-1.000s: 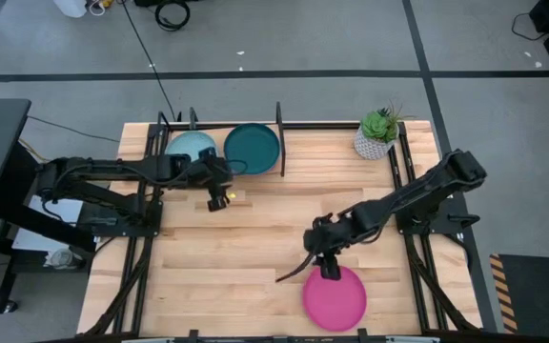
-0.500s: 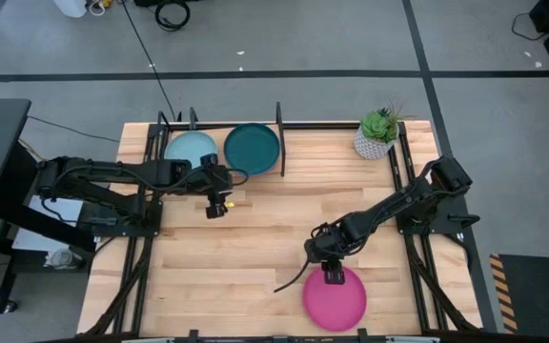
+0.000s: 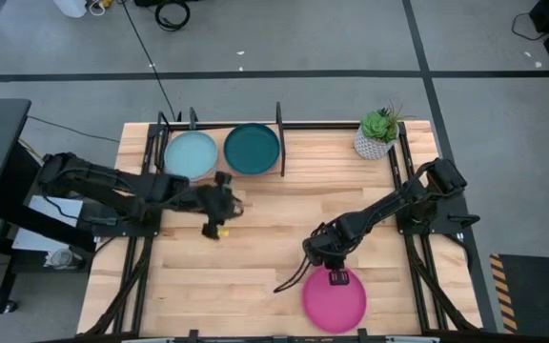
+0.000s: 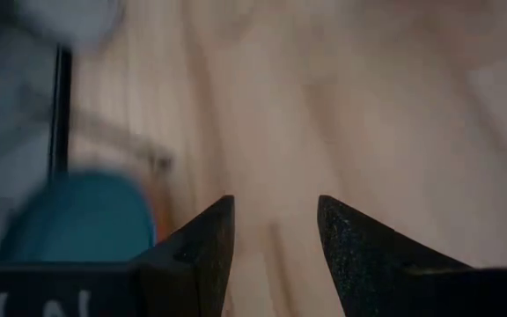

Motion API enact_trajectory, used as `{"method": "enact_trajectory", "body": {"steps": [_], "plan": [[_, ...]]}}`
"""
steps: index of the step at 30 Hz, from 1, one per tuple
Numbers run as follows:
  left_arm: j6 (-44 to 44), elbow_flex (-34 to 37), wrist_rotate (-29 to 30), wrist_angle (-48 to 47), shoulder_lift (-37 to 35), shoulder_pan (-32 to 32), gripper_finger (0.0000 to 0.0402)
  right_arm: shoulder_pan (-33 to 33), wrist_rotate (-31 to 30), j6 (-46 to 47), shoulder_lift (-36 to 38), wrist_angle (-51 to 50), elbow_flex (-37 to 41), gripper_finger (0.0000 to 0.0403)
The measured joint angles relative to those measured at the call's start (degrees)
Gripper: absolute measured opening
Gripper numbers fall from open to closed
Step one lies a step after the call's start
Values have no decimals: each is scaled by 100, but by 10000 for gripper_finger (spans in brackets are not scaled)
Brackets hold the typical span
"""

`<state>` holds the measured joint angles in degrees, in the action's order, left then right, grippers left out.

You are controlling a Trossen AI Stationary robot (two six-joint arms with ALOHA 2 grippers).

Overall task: Place and stack plates onto a shelf
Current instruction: Stack the pink plate on the green plate

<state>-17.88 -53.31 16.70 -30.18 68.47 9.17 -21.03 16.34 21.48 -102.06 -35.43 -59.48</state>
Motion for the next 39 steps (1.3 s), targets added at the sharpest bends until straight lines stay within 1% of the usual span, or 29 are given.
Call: {"method": "enact_trajectory", "body": {"steps": [2, 4, 7, 10, 13, 15, 17, 22, 25, 29, 33, 36, 39], "plan": [[-464, 16, -11, 411, 2, 360, 171, 104, 28, -224, 70, -29, 0, 17], [-873, 71, -7, 751, 0, 718, 171, 230, 45, -462, 169, -56, 0, 27], [-1406, 261, 69, 1184, 15, 1211, 171, 515, 319, -819, 350, -25, 2, 30], [-1773, 498, 536, 1548, 15, 1589, 171, 901, 812, -1019, 489, 130, 2, 17], [-2085, 709, 984, 1739, 17, 1865, 171, 1320, 1325, -1107, 527, 384, 2, 15], [-2285, 816, 1132, 1920, 17, 2017, 171, 1574, 1646, -1111, 527, 600, 2, 15], [-2484, 964, 1161, 2270, 35, 2128, 171, 1778, 1944, -1111, 527, 788, 2, 20], [-3086, 1145, 1165, 3077, 361, 2294, 171, 2168, 2424, -1012, 527, 1154, 2, 23], [-3263, 1147, 1217, 3546, 723, 2267, 171, 2294, 2449, -929, 527, 1220, 2, 19], [-3554, 1147, 1410, 4402, 1159, 2170, 172, 2384, 2577, -924, 527, 1227, 2, 20], [-3966, 1147, 1415, 4972, 1507, 2079, 172, 2414, 2649, -931, 527, 1230, 2, 21], [-4130, 1145, 1303, 5330, 1707, 1994, 172, 2416, 2684, -951, 527, 1276, 2, 21], [-4278, 1145, 1019, 5735, 1886, 1889, 172, 2416, 2690, -955, 527, 1329, 2, 21]]}}
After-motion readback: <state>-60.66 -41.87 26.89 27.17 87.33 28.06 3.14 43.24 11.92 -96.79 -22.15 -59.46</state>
